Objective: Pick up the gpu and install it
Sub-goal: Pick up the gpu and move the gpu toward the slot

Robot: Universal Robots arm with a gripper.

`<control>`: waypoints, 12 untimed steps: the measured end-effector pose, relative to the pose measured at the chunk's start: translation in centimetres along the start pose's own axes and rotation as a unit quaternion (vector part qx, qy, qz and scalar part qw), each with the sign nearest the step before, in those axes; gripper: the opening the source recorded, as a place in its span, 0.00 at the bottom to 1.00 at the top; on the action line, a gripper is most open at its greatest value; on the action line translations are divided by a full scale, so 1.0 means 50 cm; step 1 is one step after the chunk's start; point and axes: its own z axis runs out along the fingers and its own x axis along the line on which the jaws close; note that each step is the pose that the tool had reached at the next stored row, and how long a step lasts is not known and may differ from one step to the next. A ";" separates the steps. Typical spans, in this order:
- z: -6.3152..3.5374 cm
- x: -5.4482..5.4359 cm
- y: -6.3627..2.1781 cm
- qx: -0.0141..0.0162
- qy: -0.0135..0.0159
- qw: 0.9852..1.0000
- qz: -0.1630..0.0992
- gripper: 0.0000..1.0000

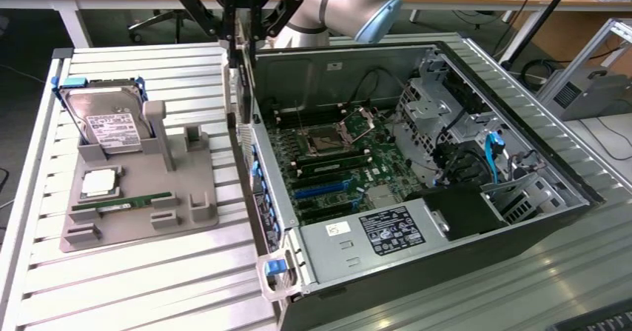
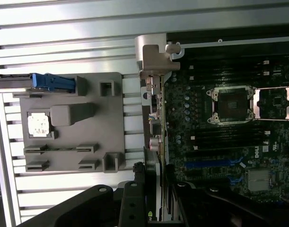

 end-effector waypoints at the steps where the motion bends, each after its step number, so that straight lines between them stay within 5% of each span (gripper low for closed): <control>1: 0.000 0.000 0.000 0.000 0.000 1.000 0.000 0.27; 12: 0.001 -0.005 0.000 0.000 0.000 1.000 0.000 0.27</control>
